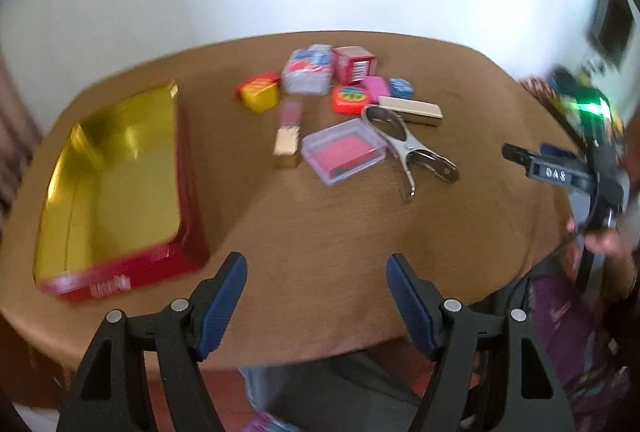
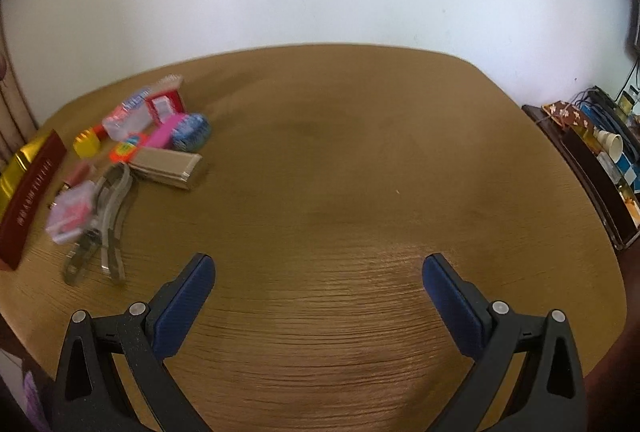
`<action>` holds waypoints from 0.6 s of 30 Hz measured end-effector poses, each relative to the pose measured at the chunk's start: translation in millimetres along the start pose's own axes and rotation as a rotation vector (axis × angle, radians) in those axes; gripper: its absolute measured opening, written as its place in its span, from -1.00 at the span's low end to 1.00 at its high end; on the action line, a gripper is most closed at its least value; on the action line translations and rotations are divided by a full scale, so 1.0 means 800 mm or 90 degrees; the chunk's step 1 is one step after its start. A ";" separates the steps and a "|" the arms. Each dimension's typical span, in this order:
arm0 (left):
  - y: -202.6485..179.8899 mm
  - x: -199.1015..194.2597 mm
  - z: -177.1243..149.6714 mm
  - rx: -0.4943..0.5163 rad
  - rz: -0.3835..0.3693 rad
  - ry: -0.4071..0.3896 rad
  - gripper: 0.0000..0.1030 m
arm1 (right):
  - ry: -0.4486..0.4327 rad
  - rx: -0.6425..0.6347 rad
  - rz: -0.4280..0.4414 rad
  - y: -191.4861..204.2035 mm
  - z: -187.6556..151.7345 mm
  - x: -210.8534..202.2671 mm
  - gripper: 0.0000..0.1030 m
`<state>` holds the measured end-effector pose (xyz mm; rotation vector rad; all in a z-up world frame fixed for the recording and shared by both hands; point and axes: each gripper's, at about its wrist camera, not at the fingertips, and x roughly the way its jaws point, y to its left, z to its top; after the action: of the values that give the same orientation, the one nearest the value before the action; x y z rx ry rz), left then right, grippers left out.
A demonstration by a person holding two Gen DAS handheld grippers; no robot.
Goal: Organize rigid objects
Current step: 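Move the left gripper toward the clear plastic box with red card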
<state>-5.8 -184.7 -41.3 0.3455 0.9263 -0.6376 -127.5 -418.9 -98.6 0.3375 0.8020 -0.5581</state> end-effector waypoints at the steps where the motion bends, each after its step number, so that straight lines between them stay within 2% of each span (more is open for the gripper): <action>1: -0.003 0.002 0.007 0.022 0.002 0.001 0.44 | 0.008 0.010 0.000 -0.004 -0.001 0.006 1.00; 3: -0.003 0.005 0.023 0.052 -0.006 -0.001 0.44 | 0.021 0.026 0.007 -0.009 -0.002 0.013 1.00; 5: 0.000 0.016 0.045 0.079 -0.034 0.009 0.44 | 0.026 0.035 0.010 -0.013 -0.003 0.019 1.00; 7: 0.000 0.023 0.063 0.115 -0.022 0.010 0.44 | 0.020 0.029 0.007 -0.010 -0.003 0.019 1.00; 8: 0.000 0.029 0.072 0.142 -0.032 0.016 0.44 | 0.020 0.025 0.005 -0.009 -0.003 0.021 1.00; 13: -0.012 0.057 0.104 0.228 -0.087 0.065 0.44 | 0.018 0.013 -0.003 -0.006 -0.004 0.025 1.00; 18: -0.037 0.091 0.114 0.334 -0.104 0.125 0.44 | 0.016 0.015 -0.001 -0.010 -0.005 0.026 1.00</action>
<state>64.6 -282.5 -50.1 0.8183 0.9722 -1.0116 -122.6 -430.4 -117.4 0.3659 0.8206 -0.5658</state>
